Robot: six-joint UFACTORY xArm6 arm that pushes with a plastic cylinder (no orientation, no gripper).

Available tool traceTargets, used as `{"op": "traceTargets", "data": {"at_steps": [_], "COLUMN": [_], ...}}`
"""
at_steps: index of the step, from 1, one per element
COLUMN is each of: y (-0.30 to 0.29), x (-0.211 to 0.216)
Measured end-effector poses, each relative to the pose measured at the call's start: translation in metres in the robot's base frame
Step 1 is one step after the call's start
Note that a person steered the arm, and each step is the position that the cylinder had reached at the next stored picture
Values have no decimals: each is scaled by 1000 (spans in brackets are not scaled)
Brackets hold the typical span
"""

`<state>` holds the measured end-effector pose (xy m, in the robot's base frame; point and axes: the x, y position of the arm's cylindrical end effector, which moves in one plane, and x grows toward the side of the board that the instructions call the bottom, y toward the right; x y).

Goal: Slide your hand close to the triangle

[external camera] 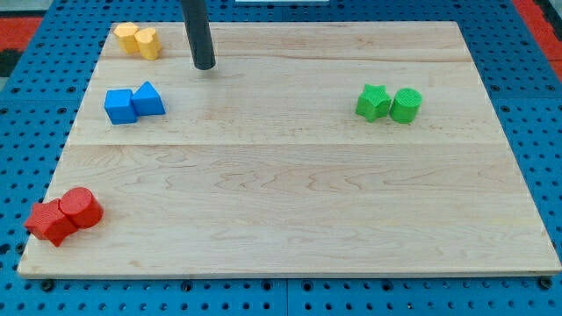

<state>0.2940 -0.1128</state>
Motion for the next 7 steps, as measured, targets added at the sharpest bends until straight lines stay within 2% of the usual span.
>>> {"op": "traceTargets", "data": {"at_steps": [4, 5, 7], "y": [42, 41, 2], "x": [37, 37, 32]}}
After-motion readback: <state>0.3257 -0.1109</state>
